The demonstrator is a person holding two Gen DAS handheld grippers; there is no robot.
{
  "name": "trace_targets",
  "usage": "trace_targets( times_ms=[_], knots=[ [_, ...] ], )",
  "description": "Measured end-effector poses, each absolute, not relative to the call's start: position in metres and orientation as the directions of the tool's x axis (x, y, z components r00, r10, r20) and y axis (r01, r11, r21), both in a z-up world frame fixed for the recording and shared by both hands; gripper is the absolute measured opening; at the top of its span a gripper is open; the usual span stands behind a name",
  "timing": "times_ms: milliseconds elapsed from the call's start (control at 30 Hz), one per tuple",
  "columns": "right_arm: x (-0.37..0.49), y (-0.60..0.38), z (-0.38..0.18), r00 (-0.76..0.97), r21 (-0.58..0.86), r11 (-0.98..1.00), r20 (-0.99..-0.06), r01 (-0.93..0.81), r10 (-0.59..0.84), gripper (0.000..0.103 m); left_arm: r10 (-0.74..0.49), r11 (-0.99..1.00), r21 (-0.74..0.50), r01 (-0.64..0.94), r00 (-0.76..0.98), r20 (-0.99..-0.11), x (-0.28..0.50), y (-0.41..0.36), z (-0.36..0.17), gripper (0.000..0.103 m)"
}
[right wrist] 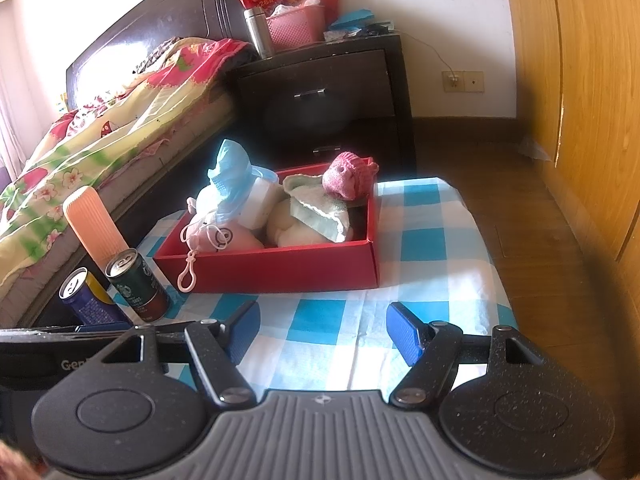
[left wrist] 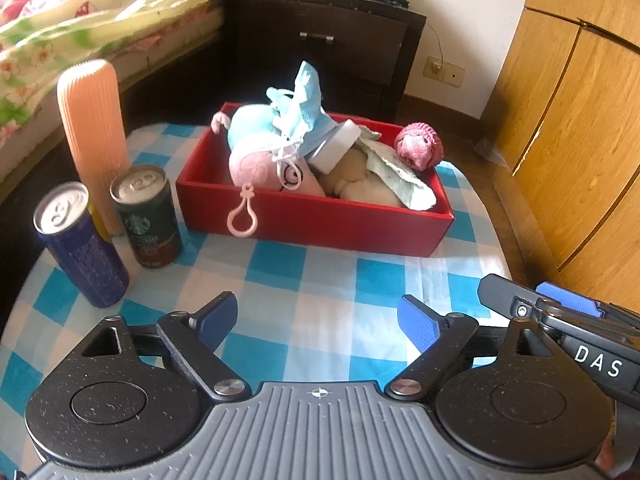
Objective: Organize soft objects
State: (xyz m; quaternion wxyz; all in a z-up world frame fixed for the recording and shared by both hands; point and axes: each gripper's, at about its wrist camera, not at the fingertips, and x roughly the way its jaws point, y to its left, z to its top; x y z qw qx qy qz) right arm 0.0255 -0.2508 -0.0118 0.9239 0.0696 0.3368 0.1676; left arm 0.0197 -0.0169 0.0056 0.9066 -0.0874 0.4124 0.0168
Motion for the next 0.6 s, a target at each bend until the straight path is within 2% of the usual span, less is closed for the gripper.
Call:
trace_targets(
  times_ms=[100, 600],
  knots=[
    [0.0254, -0.2506, -0.0121, 0.715, 0.24, 0.933, -0.601, -0.267, 0.359, 0.048, -0.076, 0.982, -0.17, -0.083, 0.65, -0.756, 0.0207, -0.0164, 0.0047, 0.077],
    [0.0264, -0.2503, -0.0124, 0.716, 0.239, 0.934, -0.6, -0.266, 0.357, 0.048, -0.071, 0.983, -0.165, -0.079, 0.668, -0.74, 0.0191, -0.019, 0.0059, 0.076]
  ],
)
